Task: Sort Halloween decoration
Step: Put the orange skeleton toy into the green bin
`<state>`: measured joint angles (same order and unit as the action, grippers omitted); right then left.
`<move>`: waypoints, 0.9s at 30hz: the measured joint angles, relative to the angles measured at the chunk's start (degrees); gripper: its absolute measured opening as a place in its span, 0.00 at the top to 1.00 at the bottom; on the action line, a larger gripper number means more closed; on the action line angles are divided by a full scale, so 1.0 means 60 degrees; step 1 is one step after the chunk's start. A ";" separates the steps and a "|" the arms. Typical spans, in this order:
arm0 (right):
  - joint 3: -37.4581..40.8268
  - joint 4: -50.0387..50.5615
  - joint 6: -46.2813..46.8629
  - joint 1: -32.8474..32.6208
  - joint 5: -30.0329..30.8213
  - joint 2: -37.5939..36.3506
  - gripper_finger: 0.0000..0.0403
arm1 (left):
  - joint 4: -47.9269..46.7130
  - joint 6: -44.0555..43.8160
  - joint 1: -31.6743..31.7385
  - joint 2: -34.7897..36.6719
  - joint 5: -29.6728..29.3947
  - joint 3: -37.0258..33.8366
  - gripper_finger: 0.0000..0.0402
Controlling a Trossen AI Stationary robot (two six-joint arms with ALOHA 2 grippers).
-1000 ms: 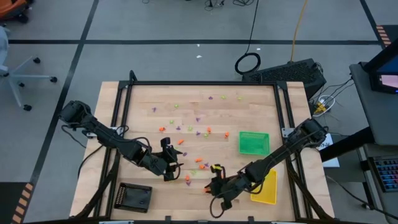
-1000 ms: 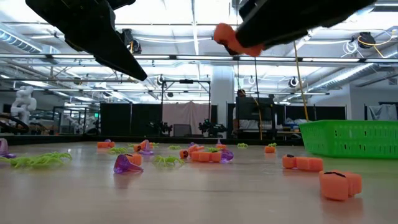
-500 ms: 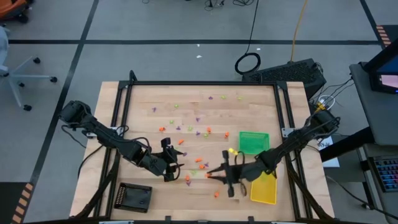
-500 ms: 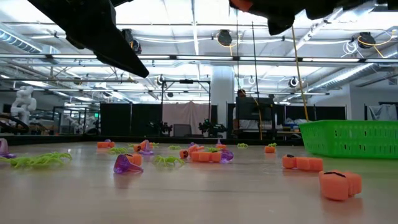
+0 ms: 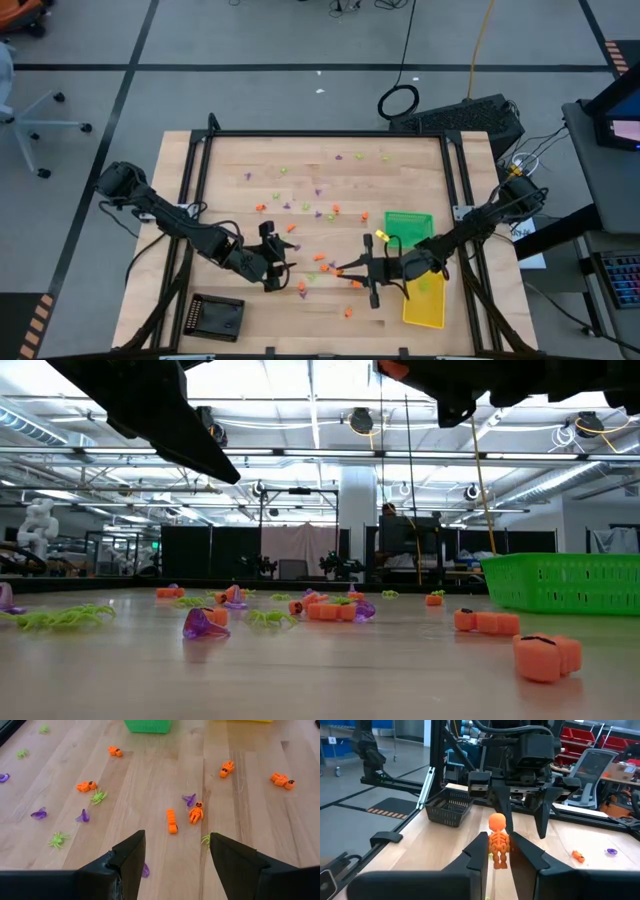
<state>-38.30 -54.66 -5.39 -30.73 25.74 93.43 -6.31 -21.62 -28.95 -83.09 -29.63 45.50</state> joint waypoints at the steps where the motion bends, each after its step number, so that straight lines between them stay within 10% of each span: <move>1: 0.0000 -0.0055 -0.0004 0.0001 0.0000 0.0000 0.88 | 0.0000 0.0001 0.0000 0.0000 -0.0050 0.0000 0.44; 13: 0.0000 -0.0065 -0.0588 0.0001 -0.0036 0.0000 0.88 | 0.0069 0.0043 0.0000 -0.0004 -0.0182 0.0000 0.44; 27: 0.0000 -0.0061 -0.5006 0.0030 -0.0036 0.0000 0.88 | 0.0259 0.0199 0.0000 -0.0008 -0.0184 0.0000 0.44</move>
<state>-38.30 -55.02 -35.42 -30.55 25.52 93.43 -4.75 -20.43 -28.95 -83.13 -30.73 45.50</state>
